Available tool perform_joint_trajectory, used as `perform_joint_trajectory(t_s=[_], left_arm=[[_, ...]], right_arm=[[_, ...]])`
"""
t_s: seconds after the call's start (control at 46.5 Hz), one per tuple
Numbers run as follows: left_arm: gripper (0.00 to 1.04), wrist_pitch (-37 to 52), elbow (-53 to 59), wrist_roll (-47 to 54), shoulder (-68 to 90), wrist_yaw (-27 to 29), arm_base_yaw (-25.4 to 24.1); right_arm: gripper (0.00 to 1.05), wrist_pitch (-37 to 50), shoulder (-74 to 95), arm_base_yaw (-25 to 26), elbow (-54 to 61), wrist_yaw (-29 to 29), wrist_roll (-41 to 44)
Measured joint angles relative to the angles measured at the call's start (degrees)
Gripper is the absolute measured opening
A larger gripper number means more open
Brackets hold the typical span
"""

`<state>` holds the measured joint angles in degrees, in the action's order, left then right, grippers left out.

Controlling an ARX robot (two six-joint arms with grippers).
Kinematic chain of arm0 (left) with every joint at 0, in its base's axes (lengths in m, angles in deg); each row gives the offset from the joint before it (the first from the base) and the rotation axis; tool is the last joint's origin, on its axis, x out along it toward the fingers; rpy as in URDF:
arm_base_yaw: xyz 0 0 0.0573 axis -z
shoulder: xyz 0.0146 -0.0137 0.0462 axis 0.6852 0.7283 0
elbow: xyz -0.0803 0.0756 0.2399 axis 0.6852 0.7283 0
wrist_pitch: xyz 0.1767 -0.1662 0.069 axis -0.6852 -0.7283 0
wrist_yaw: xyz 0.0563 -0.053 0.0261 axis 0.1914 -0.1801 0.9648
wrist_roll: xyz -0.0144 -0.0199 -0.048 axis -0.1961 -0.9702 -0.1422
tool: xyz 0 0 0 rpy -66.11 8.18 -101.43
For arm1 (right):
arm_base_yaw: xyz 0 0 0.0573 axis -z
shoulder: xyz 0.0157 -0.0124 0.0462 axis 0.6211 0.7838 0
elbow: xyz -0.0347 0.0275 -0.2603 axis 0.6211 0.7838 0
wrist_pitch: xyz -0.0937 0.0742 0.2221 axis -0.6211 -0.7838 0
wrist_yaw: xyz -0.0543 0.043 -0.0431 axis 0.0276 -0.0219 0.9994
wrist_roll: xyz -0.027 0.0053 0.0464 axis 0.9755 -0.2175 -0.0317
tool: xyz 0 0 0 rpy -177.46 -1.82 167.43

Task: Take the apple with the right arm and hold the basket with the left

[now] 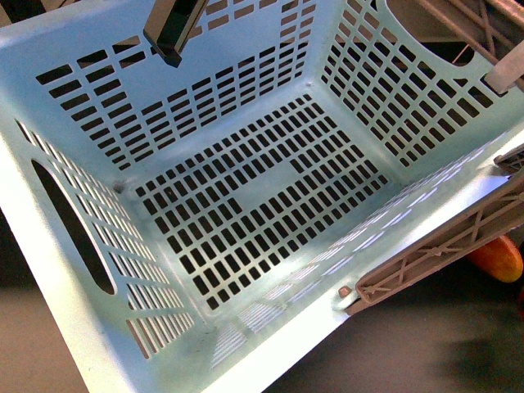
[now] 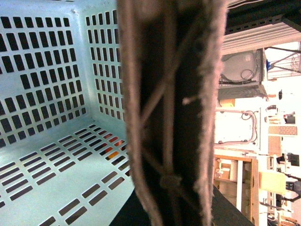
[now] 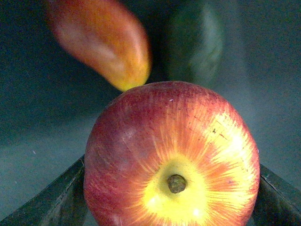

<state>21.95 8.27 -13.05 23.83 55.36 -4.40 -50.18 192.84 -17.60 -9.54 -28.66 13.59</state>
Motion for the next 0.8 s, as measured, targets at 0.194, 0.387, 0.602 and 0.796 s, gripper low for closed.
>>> perform_joint_trajectory(t_s=[0.194, 0.387, 0.602, 0.796], left_arm=[[0.07, 0.0, 0.0, 0.0, 0.0, 0.0, 0.0], [0.07, 0.0, 0.0, 0.0, 0.0, 0.0, 0.0], [0.07, 0.0, 0.0, 0.0, 0.0, -0.1, 0.0], [0.07, 0.0, 0.0, 0.0, 0.0, 0.0, 0.0]], right_arm=[[0.79, -11.4, -24.4, 0.2, -1.1, -4.4, -1.1], [0.79, -17.2, -38.1, -4.3, -8.2, -6.2, -8.0], [0.79, -19.5, -37.4, -17.7, -15.7, -2.7, -13.4], [0.79, -19.5, -32.2, -26.8, -20.5, 1.8, -13.6]])
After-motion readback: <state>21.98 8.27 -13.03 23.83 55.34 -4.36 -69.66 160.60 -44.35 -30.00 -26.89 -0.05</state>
